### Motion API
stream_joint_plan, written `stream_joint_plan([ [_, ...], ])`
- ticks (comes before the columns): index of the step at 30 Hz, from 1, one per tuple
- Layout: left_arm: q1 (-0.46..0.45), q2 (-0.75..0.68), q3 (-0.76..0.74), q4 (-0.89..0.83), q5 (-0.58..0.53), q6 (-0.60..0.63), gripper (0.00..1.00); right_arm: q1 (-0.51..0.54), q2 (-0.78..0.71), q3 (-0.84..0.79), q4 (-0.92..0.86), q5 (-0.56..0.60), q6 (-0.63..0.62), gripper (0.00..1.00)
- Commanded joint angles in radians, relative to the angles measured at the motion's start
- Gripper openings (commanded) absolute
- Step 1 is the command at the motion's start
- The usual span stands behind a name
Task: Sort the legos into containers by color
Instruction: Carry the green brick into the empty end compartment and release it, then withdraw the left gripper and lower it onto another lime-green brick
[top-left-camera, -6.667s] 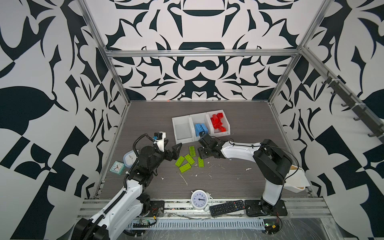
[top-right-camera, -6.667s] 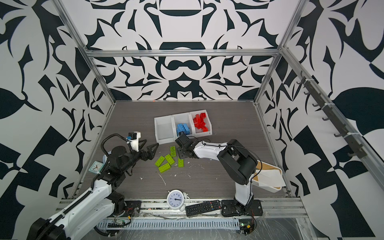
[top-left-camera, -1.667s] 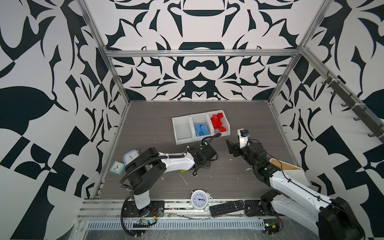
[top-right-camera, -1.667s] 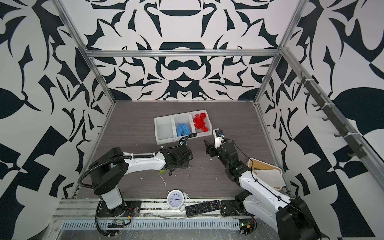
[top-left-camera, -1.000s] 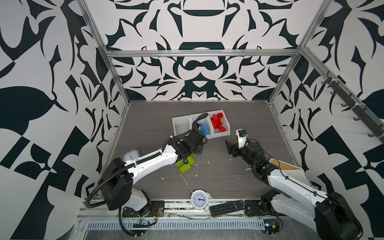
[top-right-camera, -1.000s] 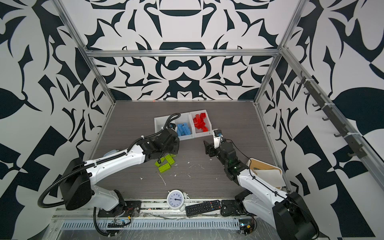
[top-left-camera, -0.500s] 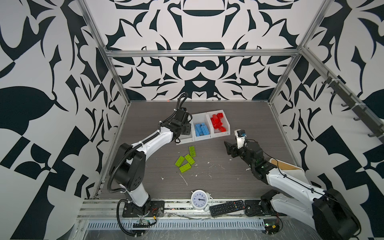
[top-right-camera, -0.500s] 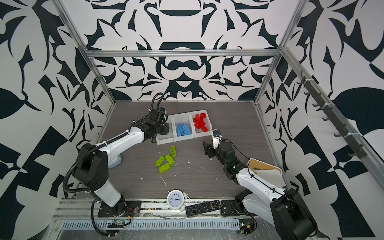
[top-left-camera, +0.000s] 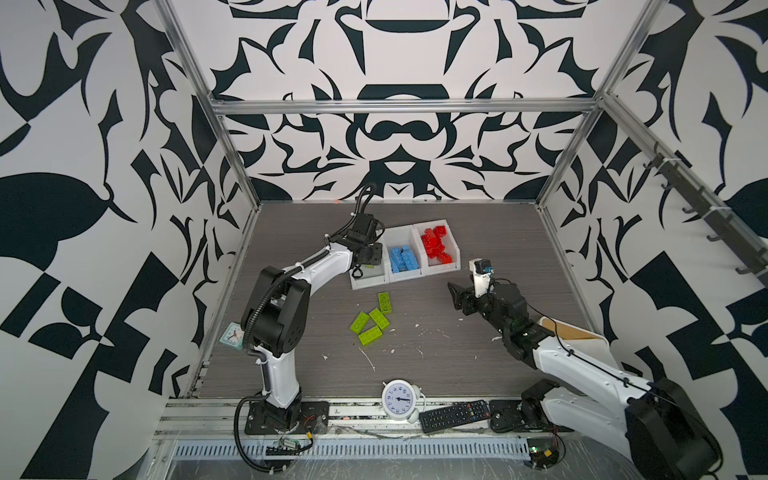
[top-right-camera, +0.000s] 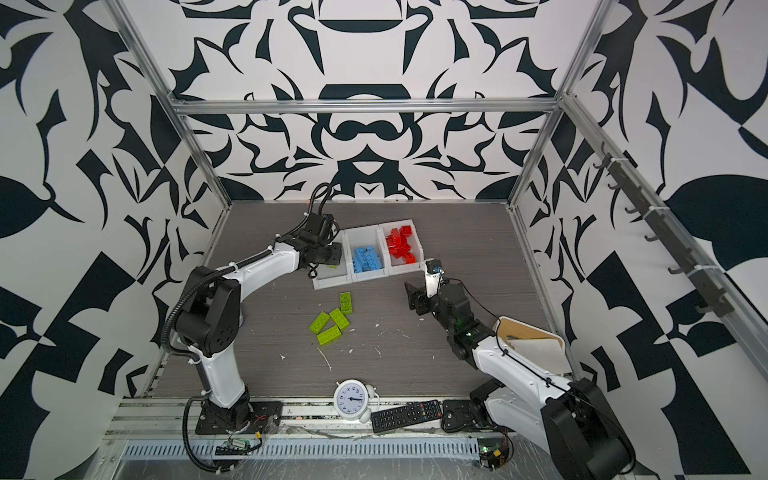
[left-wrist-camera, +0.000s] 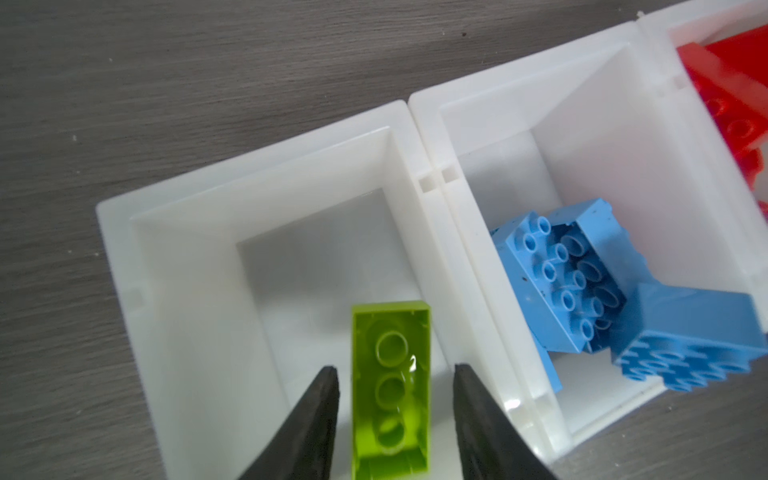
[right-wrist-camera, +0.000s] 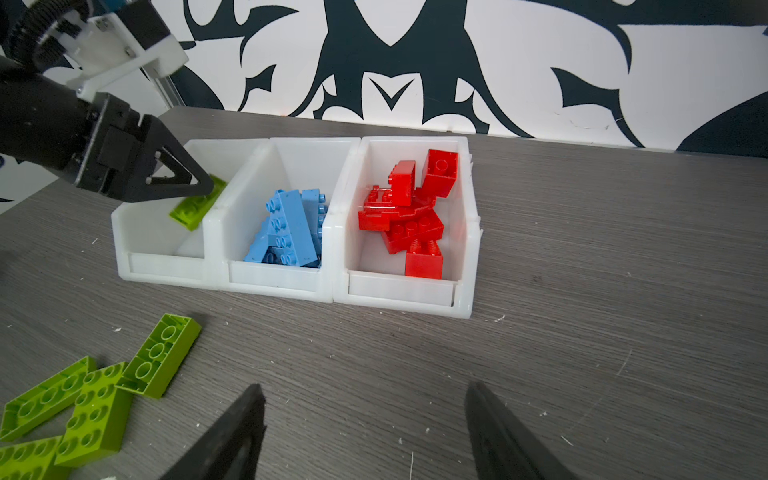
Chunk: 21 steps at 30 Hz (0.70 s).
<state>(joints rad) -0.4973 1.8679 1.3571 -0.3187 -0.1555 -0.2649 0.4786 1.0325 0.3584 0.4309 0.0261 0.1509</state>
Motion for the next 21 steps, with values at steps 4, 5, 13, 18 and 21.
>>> stream_joint_plan([
  [4, 0.004, -0.051, 0.005, -0.029, -0.001, -0.014, 0.68, 0.003, -0.025, 0.033, 0.014, -0.011, 0.006, 0.78],
  [5, 0.004, -0.065, 0.006, -0.042, -0.006, -0.014, 0.69, 0.003, -0.028, 0.033, 0.011, -0.009, 0.006, 0.78],
  [13, -0.098, -0.246, -0.167, -0.089, -0.009, -0.103, 0.68, 0.004, -0.029, 0.035, 0.01, -0.005, 0.008, 0.78],
  [18, -0.217, -0.324, -0.281, -0.088, -0.044, -0.207, 0.68, 0.004, -0.004, 0.042, 0.012, -0.016, 0.012, 0.78],
  [21, -0.262, -0.321, -0.306, -0.088, -0.05, -0.24, 0.68, 0.005, 0.001, 0.044, 0.011, -0.019, 0.013, 0.78],
])
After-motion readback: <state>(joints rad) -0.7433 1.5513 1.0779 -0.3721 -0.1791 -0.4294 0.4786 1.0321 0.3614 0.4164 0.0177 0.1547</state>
